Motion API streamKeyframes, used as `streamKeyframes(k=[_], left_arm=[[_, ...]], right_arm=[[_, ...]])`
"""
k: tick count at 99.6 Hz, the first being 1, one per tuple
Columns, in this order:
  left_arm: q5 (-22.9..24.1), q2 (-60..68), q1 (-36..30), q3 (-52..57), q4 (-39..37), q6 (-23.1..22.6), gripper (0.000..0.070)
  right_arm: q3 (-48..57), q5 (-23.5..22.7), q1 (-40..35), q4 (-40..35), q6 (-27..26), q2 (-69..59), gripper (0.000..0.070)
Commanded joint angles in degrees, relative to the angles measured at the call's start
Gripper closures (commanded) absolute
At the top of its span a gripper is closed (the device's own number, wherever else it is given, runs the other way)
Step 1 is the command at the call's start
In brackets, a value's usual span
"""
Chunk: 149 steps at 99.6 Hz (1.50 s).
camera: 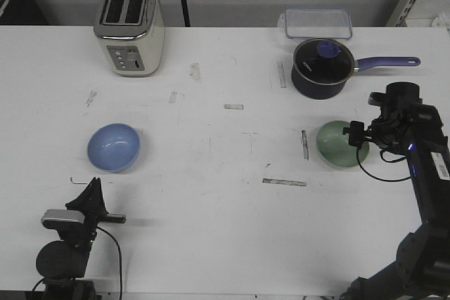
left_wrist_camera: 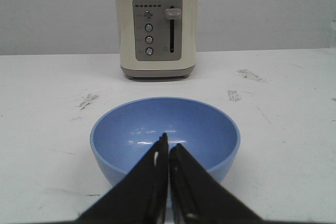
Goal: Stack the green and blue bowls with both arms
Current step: 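Grip the green bowl rim and drag it toward the table center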
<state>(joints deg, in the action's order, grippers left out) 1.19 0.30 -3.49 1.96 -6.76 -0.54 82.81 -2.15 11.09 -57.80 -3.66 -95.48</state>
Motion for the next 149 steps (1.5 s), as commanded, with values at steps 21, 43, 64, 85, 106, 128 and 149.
streamKeyframes(k=[21,43,64,85,106,128,149], left_arm=[[0.0,-0.1,0.1,-1.3,-0.6,0.1,0.0698],[0.0,-0.1,0.1,-1.3,-0.6,0.1,0.0698],[0.0,-0.1,0.1,-1.3,-0.6,0.1,0.0698],[0.0,-0.1,0.1,-1.3,-0.7,0.1,0.0699],[0.0,-0.1,0.1,-1.3,-0.6,0.1,0.0698],[0.0,-0.1,0.1,-1.3,-0.6,0.1,0.0698],[0.0,-0.1,0.1,-1.3,-0.6,0.1,0.0698]], right_arm=[[0.8,-6.0,1.7,2.7,0.0,-5.2,0.0571],[0.8,-6.0,2.1,3.0,-0.2,-5.9,0.0695],[1.2,-8.7,2.2,2.6,-0.8,-5.4,0.0694],[3.3,-11.8,0.5,1.9,-2.9,-2.5,0.0694],[3.3,-11.8,-6.7,1.8,-8.2,0.0,0.0695],[3.3,-11.6,-19.6,5.9,-16.3,-0.2,0.0695],[3.3,-10.6,-31.0,9.9,-26.1,-2.0,0.0695]])
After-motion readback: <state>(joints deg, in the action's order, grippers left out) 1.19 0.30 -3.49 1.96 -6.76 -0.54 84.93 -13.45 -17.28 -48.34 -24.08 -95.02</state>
